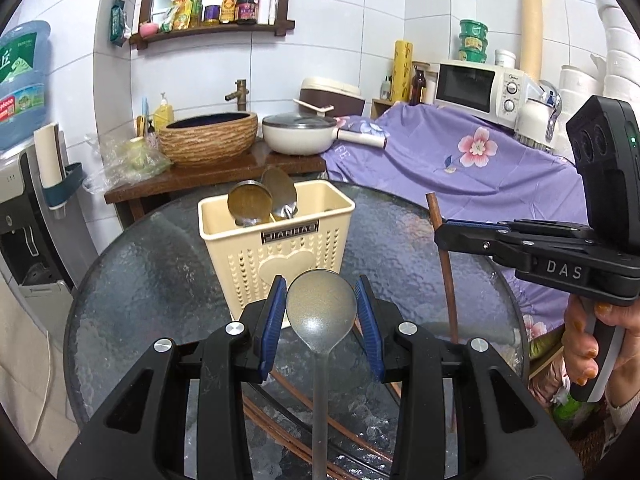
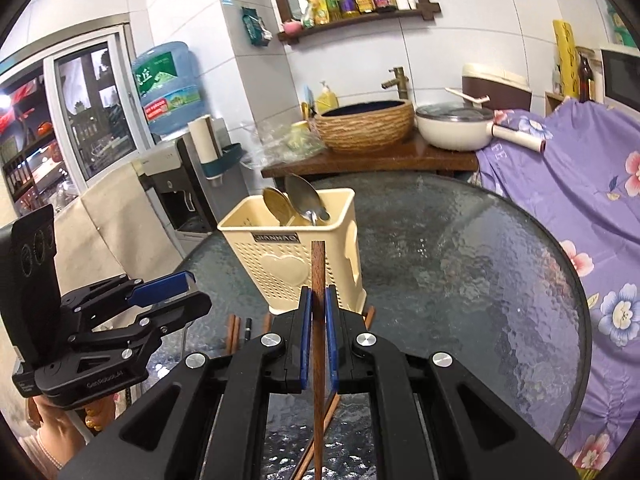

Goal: Organize utensils
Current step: 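Carry the chopstick and translucent spoon up over the cream holder with both tools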

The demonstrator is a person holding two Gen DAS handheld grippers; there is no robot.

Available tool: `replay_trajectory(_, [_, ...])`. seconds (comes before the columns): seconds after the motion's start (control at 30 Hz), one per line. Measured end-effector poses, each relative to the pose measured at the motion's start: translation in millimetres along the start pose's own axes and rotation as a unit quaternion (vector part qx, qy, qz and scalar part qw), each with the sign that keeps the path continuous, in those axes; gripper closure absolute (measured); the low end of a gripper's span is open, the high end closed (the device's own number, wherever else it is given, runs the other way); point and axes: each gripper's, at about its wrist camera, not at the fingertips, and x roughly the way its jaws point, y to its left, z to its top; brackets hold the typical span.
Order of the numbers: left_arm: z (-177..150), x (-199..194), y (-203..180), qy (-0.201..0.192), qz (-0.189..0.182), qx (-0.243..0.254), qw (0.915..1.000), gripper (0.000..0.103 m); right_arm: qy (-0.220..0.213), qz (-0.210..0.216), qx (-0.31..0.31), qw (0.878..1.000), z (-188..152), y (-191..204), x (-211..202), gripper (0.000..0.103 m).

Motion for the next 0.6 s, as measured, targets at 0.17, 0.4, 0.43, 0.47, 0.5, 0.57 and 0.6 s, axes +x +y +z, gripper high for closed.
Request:
replay_trajectory(0.17, [6.4, -7.0, 1.0, -0.012, 0.0, 0.0, 0.9999, 0.067, -0.01, 0.008, -0.009, 1.0, 6.7, 6.5, -10.8, 0.096])
replay_trajectory(0.4, [14.8, -12.8, 2.0, -0.025, -0.001, -0.007, 0.9996, 0.067, -0.022, 0.02, -0.01, 1.0, 15.4, 11.2, -23.0, 0.096])
replay_trajectory(0.43, [16.6, -13.5, 1.9, -0.028, -0.001, -0.008, 0.9996, 0.067, -0.026, 0.018, -0.012, 0.999, 16.8, 11.8, -24.8, 0.096])
replay_trajectory(0.47, [18.7, -14.2, 1.2, -0.03, -0.001, -0.008, 0.9995, 0.067, -0.027, 0.018, -0.012, 0.999, 18.3, 11.6, -26.2, 0.096])
replay_trajectory(0.5, [20.2, -14.3, 1.4, -0.032, -0.001, -0.009, 0.9995, 0.067, -0.028, 0.019, -0.012, 0.999, 19.7, 11.9, -27.2, 0.096])
replay_trajectory(0.57, [23.8, -15.1, 0.8, -0.036, -0.001, -0.009, 0.9993, 0.067, -0.03, 0.022, -0.013, 0.999, 23.2, 12.8, -29.5, 0.096])
replay_trajectory(0.6, [25.5, -15.4, 0.6, -0.038, 0.0, -0.01, 0.9992, 0.067, -0.032, 0.023, -0.014, 0.999, 24.9, 13.1, -30.6, 0.096])
